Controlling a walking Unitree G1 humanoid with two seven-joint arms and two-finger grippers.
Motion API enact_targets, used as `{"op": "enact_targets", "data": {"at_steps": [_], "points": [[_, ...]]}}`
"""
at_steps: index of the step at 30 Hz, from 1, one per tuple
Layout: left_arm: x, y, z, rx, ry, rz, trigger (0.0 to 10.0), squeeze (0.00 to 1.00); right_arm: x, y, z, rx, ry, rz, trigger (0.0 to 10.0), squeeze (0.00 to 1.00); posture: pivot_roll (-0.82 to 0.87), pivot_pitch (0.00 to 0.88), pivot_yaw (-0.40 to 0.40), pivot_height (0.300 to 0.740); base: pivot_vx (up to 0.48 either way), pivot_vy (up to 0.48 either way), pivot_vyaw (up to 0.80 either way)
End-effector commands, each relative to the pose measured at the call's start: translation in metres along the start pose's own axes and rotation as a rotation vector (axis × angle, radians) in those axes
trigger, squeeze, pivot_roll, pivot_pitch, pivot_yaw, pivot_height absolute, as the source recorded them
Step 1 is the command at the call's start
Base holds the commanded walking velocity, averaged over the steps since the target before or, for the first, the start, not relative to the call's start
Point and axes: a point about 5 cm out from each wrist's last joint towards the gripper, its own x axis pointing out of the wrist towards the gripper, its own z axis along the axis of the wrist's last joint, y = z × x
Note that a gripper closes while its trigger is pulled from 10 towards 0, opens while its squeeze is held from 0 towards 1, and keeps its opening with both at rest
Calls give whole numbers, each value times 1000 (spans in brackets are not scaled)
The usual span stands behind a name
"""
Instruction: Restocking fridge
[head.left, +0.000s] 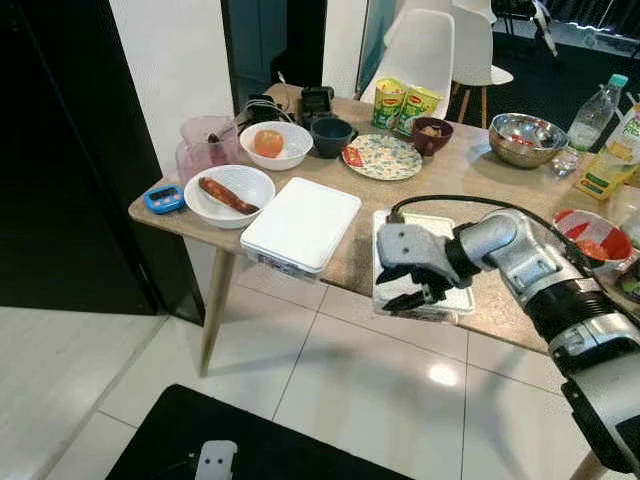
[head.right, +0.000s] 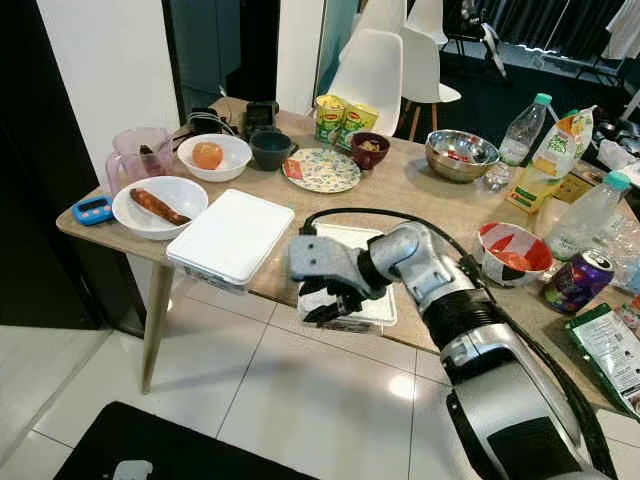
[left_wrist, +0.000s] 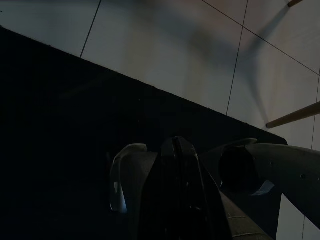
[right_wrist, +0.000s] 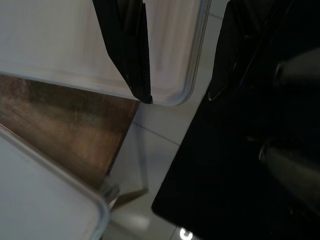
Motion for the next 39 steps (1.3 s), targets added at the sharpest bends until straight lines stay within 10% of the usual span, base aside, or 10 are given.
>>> {"op": "enact_targets", "data": {"at_steps": [1,11,21,24,26,27,39], "points": [[-8,-13,-39,-52,166,-28,10000,0,-12,-2,0,52,-83,-34,10000,0,125,37,-128,740,0,0,0],[-3,-14,-32,-40,159,-33,10000,0,-27,15,-1,285,-463,-11,10000,0,127,0,-133,740,0,0,0],[-1,-13,-28,-39,160,-26,10000,0,-15,119,-34,697,-714,190,10000,0,109,0,-134,740,0,0,0],[-1,-12,-28,-37,166,-24,10000,0,-5,137,-40,789,-699,204,10000,161,101,0,-133,740,0,0,0],[-1,-12,-28,-35,168,-24,10000,0,14,155,-54,878,-624,190,10000,918,104,0,-141,740,0,0,0],[0,-12,-27,-35,168,-23,10000,0,21,161,-57,928,-601,178,10000,1000,104,0,-141,740,0,0,0],[4,-14,-22,-34,158,-23,10000,0,62,167,-69,1309,-678,-80,10000,1000,112,0,-136,740,0,0,0]]}}
